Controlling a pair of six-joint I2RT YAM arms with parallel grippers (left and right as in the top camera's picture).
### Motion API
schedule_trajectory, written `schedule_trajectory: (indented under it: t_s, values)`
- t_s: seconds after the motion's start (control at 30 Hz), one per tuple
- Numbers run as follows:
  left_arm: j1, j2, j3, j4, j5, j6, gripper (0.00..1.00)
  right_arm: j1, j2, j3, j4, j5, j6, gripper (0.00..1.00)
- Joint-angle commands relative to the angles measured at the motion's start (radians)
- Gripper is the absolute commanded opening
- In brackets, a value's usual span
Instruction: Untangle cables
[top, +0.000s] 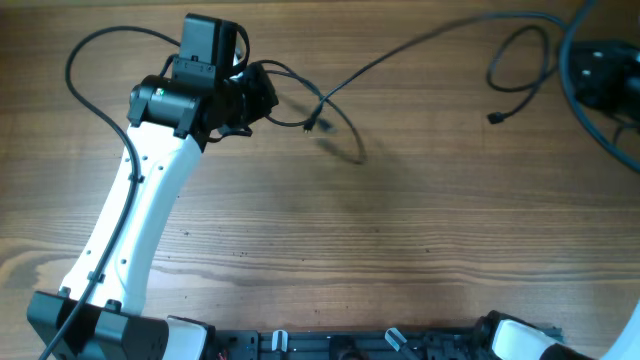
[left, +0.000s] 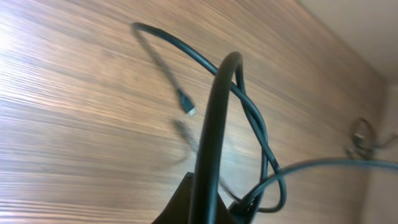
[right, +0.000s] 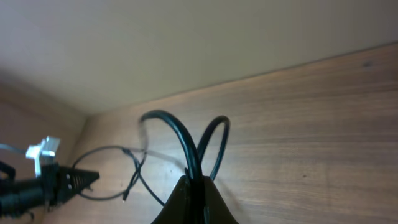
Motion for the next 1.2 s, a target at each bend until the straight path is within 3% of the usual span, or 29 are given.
schedule_trajectory:
  t_s: [0.0,0.27,0.47,0.77,0.87,1.17]
  values:
    - [0.005,-0.016,0.001,-0.022,-0.174,0.137,0.04,-0.076,-0.021,0.020,0.009,0.002,0.079,0.04]
    - [0.006,0.011,-0.054,-0.062,-0.584,0.135,0.04,-0.200,-0.023,0.020,-0.029,0.003,0.112,0.04]
    - [0.009,0.056,-0.056,-0.043,-0.473,0.135,0.04,-0.205,-0.023,0.020,-0.057,0.085,0.107,0.04]
    - [0.009,0.059,-0.056,-0.018,-0.332,0.135,0.04,-0.205,-0.005,-0.007,-0.126,0.474,0.261,0.04]
    - [0.009,0.059,-0.056,-0.011,-0.315,0.135,0.04,-0.213,0.025,-0.018,-0.133,0.520,0.281,0.04]
    - [0.006,0.060,-0.056,-0.011,-0.304,0.135,0.04,-0.470,0.181,-0.134,-0.076,0.536,0.363,0.04]
